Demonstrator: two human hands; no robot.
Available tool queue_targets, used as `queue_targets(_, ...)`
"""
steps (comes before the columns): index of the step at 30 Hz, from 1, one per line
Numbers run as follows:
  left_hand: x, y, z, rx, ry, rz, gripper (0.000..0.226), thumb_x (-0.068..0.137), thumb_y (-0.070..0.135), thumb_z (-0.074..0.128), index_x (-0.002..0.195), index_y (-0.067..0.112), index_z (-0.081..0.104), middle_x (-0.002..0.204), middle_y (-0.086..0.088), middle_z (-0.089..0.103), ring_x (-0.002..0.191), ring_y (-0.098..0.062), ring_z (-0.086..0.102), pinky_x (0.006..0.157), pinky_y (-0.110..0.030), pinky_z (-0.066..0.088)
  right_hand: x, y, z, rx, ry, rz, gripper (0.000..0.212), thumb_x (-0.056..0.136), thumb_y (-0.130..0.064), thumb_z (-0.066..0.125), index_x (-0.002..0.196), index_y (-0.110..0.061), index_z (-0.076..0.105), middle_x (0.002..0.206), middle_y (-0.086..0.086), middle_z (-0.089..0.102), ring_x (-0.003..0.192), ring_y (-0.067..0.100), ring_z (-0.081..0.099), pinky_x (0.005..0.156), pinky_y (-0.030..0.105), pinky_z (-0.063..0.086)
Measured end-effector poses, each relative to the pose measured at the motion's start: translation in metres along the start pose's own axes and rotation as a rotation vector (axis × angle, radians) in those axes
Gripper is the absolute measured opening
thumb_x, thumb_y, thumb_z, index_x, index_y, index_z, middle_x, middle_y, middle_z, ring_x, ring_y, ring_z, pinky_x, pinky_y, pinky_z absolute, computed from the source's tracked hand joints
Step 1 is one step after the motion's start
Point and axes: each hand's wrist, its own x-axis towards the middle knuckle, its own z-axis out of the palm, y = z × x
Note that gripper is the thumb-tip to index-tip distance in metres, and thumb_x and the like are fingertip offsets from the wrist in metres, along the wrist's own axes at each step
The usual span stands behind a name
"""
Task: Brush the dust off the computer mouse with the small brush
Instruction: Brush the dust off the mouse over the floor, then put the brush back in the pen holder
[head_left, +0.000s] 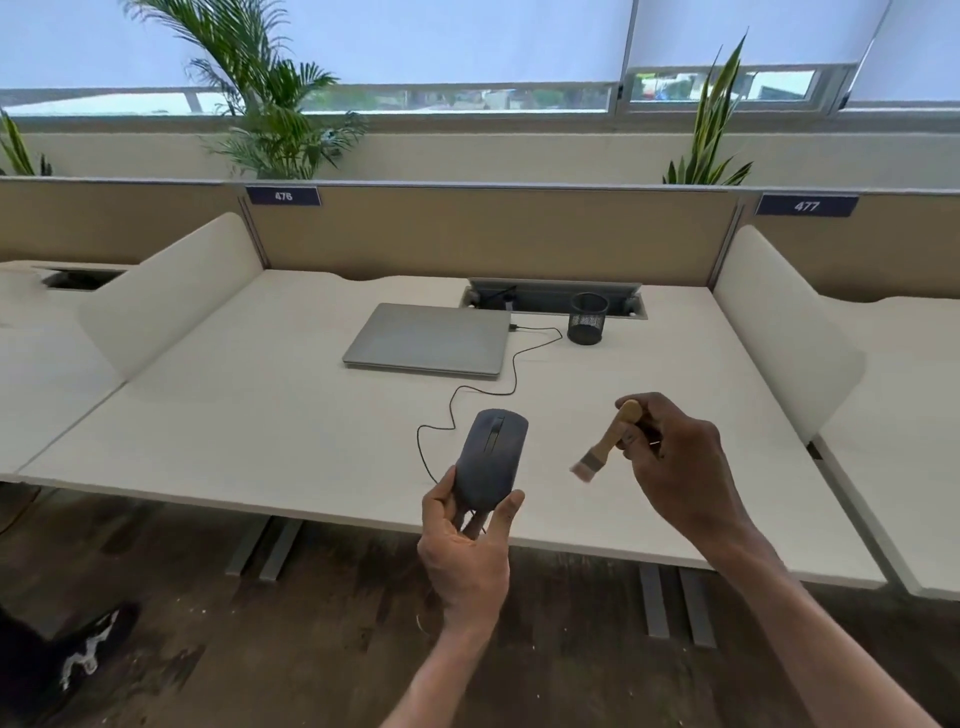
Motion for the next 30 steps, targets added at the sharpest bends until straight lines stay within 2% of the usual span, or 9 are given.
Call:
queue_targets(4, 0.028, -0.007, 0.015, 0.012, -0.022, -0.018, 0.073, 0.065, 0.035, 0.085, 0.129, 0.020, 0.055, 0.131, -0.006, 0.067, 0.118, -0.024, 0.068, 0.096, -0.042, 0.060, 0.030, 0.003, 0.016, -0.006, 0.031, -0.009, 0.015, 0.098, -0.002, 0.058, 0.109, -0.011, 0.064, 0.079, 0.008, 0.072, 0.071, 0.033, 0.070, 0.063, 0.050, 0.058)
queue_targets(7, 0.044, -0.010, 0.023, 0.026, -0.033, -0.012, 0.072, 0.064, 0.036, 0.085, 0.128, 0.021, 0.055, 0.129, -0.004, 0.067, 0.115, -0.022, 0.069, 0.094, -0.037, 0.061, 0.049, 0.007, 0.023, 0.009, 0.057, 0.009, 0.014, 0.100, -0.003, 0.054, 0.107, -0.008, 0.064, 0.080, 0.011, 0.072, 0.072, 0.036, 0.071, 0.065, 0.052, 0.058)
queue_targets(10, 0.060, -0.014, 0.033, 0.027, -0.051, 0.000, 0.070, 0.064, 0.036, 0.085, 0.125, 0.024, 0.054, 0.126, -0.002, 0.068, 0.112, -0.019, 0.070, 0.090, -0.024, 0.061, 0.070, 0.013, 0.026, 0.010, 0.091, -0.001, 0.014, 0.100, -0.003, 0.054, 0.104, -0.008, 0.066, 0.081, 0.010, 0.072, 0.073, 0.033, 0.071, 0.067, 0.050, 0.058)
queue_targets(15, 0.083, -0.027, 0.055, 0.030, -0.070, -0.021, 0.073, 0.064, 0.038, 0.086, 0.128, 0.018, 0.056, 0.126, -0.006, 0.070, 0.111, -0.022, 0.072, 0.089, -0.028, 0.062, 0.111, 0.039, 0.029, -0.043, 0.161, -0.025, 0.015, 0.095, 0.004, 0.056, 0.099, -0.001, 0.070, 0.096, 0.013, 0.069, 0.077, 0.035, 0.068, 0.071, 0.050, 0.055)
queue_targets(19, 0.096, -0.037, 0.081, 0.012, -0.057, -0.032, 0.074, 0.060, 0.039, 0.087, 0.125, 0.020, 0.057, 0.122, -0.005, 0.070, 0.109, -0.018, 0.072, 0.083, -0.018, 0.061, 0.146, 0.068, 0.033, -0.064, 0.210, -0.049, 0.014, 0.094, 0.003, 0.059, 0.099, 0.000, 0.073, 0.092, 0.014, 0.071, 0.076, 0.033, 0.066, 0.072, 0.048, 0.056)
queue_targets(22, 0.105, -0.043, 0.105, 0.001, -0.048, -0.046, 0.074, 0.060, 0.036, 0.088, 0.125, 0.020, 0.057, 0.122, -0.006, 0.070, 0.109, -0.015, 0.072, 0.082, -0.016, 0.060, 0.174, 0.094, 0.037, -0.070, 0.261, -0.047, 0.013, 0.093, 0.001, 0.063, 0.099, -0.001, 0.074, 0.090, 0.013, 0.073, 0.075, 0.028, 0.066, 0.072, 0.038, 0.054)
queue_targets(24, 0.110, -0.046, 0.121, 0.001, -0.037, -0.054, 0.072, 0.060, 0.035, 0.088, 0.123, 0.024, 0.057, 0.122, -0.004, 0.071, 0.109, -0.012, 0.072, 0.081, -0.014, 0.059, 0.194, 0.112, 0.039, -0.090, 0.301, -0.051, 0.011, 0.092, 0.000, 0.065, 0.097, -0.002, 0.074, 0.085, 0.012, 0.073, 0.071, 0.023, 0.062, 0.069, 0.027, 0.045)
queue_targets(26, 0.116, -0.051, 0.136, -0.001, -0.032, -0.064, 0.069, 0.060, 0.033, 0.089, 0.120, 0.028, 0.058, 0.121, -0.003, 0.071, 0.108, -0.012, 0.073, 0.082, -0.015, 0.059, 0.218, 0.130, 0.042, -0.093, 0.322, -0.053, 0.010, 0.092, -0.002, 0.064, 0.097, -0.002, 0.073, 0.083, 0.012, 0.074, 0.070, 0.020, 0.061, 0.069, 0.023, 0.040)
queue_targets(30, 0.127, -0.062, 0.165, 0.007, -0.028, -0.079, 0.061, 0.061, 0.025, 0.091, 0.111, 0.039, 0.058, 0.118, 0.003, 0.072, 0.103, -0.003, 0.073, 0.081, -0.014, 0.058, 0.269, 0.168, 0.053, -0.094, 0.328, -0.059, 0.011, 0.095, -0.006, 0.062, 0.098, -0.003, 0.072, 0.084, 0.012, 0.074, 0.071, 0.028, 0.066, 0.067, 0.034, 0.052)
